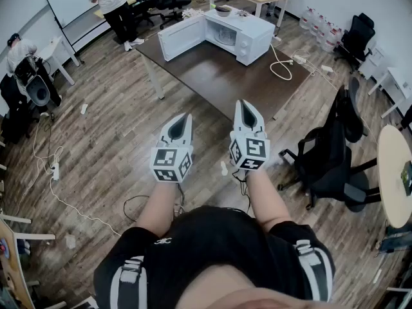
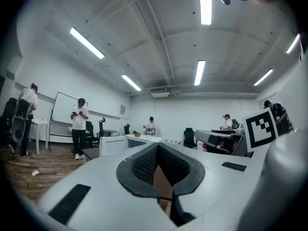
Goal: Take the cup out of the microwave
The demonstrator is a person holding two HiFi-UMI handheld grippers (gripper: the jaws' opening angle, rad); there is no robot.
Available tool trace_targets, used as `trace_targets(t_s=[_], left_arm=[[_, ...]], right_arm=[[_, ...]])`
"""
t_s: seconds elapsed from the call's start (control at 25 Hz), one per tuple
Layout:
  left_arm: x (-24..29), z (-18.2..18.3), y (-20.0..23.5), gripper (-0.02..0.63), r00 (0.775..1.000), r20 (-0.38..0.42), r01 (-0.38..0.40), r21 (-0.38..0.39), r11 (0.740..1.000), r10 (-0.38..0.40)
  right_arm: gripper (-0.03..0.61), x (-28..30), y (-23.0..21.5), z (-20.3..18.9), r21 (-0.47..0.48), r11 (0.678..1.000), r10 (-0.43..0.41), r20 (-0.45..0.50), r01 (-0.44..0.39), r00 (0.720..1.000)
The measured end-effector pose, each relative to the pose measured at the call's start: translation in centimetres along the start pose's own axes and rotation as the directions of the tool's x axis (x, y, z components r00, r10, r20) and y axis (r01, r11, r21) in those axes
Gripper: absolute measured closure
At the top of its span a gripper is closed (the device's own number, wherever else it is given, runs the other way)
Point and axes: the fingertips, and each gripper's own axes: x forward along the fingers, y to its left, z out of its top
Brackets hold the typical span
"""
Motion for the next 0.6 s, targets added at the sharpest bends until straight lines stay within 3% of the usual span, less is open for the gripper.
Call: trace_targets(t_s=[0.6], left_arm=[[0.5, 0.2, 3.5, 0.612, 1.0, 0.013, 0.003, 0.019, 1.0, -0.003]], right_arm=[[0.578, 2.7, 2.7, -0.9, 0.012, 1.0, -0.002, 0.001, 0.002, 1.0]])
